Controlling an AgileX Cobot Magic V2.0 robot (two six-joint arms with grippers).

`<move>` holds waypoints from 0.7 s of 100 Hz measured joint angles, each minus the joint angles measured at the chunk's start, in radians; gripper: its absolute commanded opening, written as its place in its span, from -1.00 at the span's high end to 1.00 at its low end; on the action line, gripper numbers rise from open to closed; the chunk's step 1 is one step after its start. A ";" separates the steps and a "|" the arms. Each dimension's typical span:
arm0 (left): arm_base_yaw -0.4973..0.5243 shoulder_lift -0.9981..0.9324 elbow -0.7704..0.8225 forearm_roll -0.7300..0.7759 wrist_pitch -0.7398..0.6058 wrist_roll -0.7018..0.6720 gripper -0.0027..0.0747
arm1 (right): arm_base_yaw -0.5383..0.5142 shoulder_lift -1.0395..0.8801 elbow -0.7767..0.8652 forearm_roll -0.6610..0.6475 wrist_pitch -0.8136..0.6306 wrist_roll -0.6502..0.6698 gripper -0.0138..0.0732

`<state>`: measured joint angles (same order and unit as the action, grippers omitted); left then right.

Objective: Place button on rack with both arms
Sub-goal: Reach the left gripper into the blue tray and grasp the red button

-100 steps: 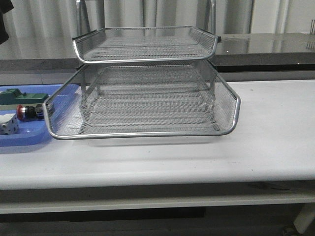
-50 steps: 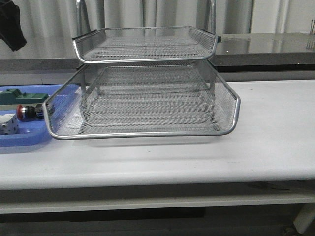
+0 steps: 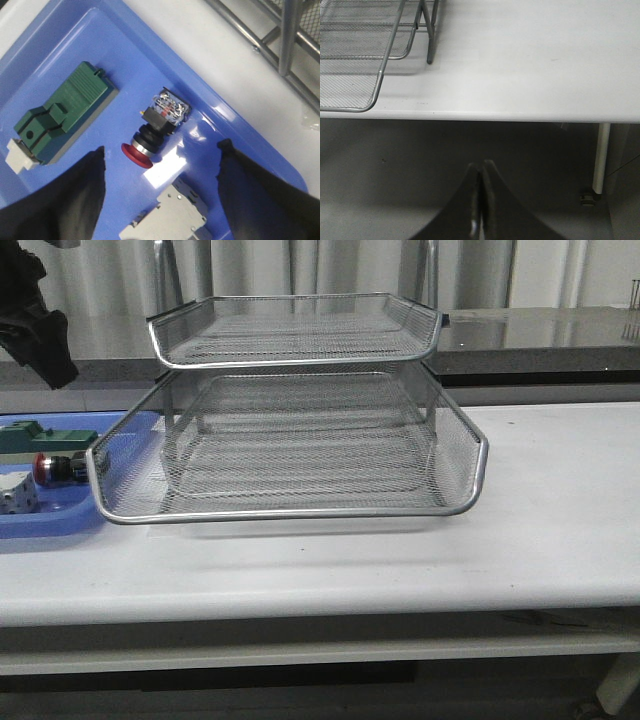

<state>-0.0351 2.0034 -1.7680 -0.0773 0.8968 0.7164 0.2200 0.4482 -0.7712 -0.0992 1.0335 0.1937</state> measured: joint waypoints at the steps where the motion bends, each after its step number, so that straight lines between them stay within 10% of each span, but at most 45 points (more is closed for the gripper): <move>1: 0.000 0.003 -0.002 0.000 0.000 0.001 -0.28 | 0.000 0.000 0.000 0.000 0.000 0.000 0.85; 70: -0.047 0.293 -0.193 0.109 -0.015 0.018 -0.27 | 0.000 0.000 0.000 -0.002 0.004 0.000 0.85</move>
<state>-0.0823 2.2960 -1.9612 0.0313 0.8819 0.7348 0.2200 0.4482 -0.7712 -0.1007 1.0372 0.1937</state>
